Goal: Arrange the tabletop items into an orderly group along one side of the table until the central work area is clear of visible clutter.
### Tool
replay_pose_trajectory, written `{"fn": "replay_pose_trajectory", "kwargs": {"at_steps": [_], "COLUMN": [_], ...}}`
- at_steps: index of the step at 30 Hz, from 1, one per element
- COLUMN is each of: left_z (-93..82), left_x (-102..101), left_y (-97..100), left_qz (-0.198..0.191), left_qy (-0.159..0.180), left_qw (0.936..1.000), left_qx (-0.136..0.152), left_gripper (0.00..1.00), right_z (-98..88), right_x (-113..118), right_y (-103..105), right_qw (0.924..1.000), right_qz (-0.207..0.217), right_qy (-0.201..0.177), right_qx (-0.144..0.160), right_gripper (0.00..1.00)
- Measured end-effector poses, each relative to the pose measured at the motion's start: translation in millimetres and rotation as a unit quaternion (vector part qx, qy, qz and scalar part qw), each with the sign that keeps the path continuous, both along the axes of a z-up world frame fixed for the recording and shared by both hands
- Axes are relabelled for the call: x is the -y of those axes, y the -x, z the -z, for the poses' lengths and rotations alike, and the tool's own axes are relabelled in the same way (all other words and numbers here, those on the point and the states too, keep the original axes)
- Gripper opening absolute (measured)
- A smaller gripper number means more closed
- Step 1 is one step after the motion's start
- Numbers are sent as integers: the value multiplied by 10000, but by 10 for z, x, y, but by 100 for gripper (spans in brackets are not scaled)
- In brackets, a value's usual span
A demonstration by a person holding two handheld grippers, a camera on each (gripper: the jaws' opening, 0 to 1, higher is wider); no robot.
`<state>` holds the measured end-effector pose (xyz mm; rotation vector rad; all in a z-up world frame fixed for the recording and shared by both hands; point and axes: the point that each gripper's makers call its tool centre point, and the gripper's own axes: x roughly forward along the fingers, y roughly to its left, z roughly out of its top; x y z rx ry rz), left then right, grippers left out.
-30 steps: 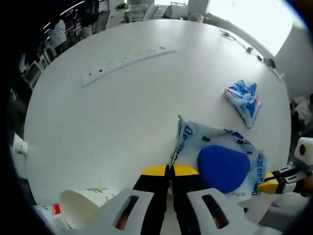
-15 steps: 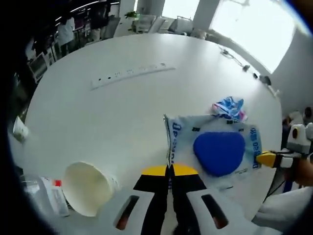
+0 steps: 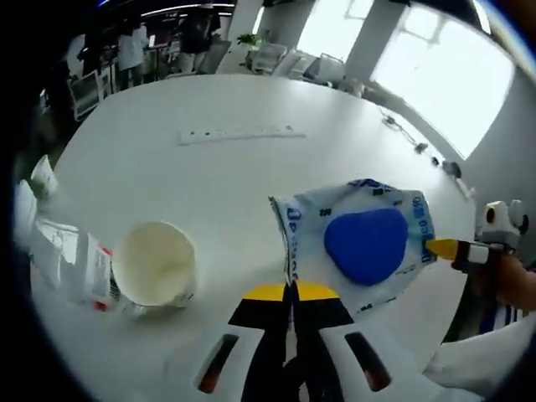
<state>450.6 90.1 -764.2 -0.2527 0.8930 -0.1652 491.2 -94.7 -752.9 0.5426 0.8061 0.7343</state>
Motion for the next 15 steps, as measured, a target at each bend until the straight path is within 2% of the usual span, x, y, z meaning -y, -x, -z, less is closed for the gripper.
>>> {"fn": "replay_pose_trajectory", "kwargs": {"at_steps": [3, 8, 10, 12, 15], "left_z": [-18, -26, -30, -26, -10], "left_x": [-20, -61, -64, -33, -48], "left_y": [19, 23, 22, 26, 41], "left_qz": [-182, -266, -296, -293, -350], "left_qy": [165, 209, 254, 274, 303], "left_qw": [9996, 9992, 9990, 9990, 9987], "left_qx": [107, 194, 213, 208, 202], "left_gripper": [0, 0, 0, 0, 0], "right_z": [-43, -39, -18, 18, 77], "right_x": [-27, -79, -80, -83, -120], "right_y": [-65, -100, -119, -141, -173], "right_qw": [9998, 9993, 9993, 9999, 9995], "right_qz": [-53, -223, -221, 10, -108], "right_qy": [83, 195, 212, 90, 293], "right_qx": [148, 235, 214, -98, -18], "right_gripper": [0, 0, 0, 0, 0]}}
